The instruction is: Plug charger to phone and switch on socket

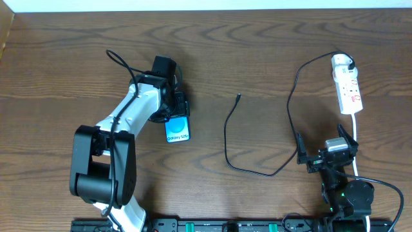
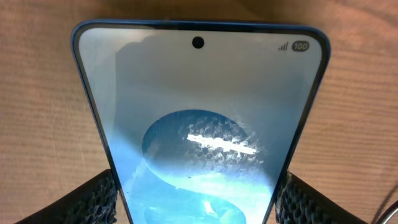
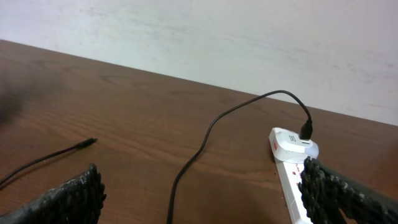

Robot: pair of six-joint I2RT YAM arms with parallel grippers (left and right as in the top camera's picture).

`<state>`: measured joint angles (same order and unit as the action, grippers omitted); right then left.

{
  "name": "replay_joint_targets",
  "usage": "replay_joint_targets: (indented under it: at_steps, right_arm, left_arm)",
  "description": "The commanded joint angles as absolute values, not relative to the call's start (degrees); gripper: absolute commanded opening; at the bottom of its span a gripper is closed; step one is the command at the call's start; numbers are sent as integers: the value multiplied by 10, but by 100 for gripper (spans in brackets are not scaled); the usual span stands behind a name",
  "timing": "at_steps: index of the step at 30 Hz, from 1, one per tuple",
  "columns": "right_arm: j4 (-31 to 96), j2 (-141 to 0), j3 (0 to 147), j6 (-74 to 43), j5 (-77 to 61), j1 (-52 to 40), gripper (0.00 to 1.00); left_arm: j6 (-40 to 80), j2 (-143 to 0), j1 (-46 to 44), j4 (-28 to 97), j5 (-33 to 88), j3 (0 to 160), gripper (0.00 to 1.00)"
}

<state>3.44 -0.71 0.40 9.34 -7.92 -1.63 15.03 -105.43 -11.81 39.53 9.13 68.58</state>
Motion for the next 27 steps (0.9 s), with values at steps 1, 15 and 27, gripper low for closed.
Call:
replay_joint_targets:
  at_steps: [1,15,27]
  right_arm:
    - [36,-4,3,93,-81,-16,99]
    - [36,-4,3,93,-81,-16,99]
    - [36,-4,3,93,-81,-16,99]
  left_arm:
    - [153,-1039,-118,401,94,698,66]
    - [154,-1103,-119,366,68,677,68]
    - [154,-1162,-122,368,69,677,79]
